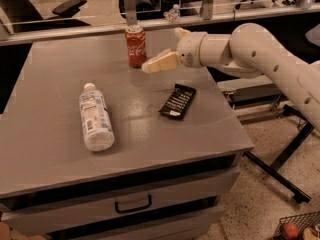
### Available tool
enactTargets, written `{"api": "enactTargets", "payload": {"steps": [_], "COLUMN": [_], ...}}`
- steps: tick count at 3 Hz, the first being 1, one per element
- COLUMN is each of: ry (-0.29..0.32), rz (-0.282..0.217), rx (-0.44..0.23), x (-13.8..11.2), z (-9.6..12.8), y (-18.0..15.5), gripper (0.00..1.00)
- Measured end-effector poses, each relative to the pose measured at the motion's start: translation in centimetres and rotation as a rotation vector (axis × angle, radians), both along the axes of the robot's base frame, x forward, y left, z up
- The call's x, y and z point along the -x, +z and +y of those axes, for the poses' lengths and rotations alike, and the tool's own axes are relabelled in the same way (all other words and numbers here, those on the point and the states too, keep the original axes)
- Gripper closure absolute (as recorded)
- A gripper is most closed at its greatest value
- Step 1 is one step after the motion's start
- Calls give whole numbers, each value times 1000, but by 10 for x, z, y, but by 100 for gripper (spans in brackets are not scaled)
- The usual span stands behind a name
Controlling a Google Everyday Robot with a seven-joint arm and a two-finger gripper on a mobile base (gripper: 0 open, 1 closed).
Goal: Move coke can near blue plastic bottle
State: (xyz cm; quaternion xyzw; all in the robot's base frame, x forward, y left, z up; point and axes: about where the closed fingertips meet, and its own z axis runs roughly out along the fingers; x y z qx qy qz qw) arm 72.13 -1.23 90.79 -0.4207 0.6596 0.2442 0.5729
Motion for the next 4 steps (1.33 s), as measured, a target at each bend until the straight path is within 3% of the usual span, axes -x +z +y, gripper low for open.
{"api": "enactTargets", "payload": {"steps": [3, 4], "ry": [37, 57], "rz": [-34, -51], "rx": [-63, -73], "x": [-55, -64], "z": [63, 73], "y": [-12, -6], "gripper": [0, 16]}}
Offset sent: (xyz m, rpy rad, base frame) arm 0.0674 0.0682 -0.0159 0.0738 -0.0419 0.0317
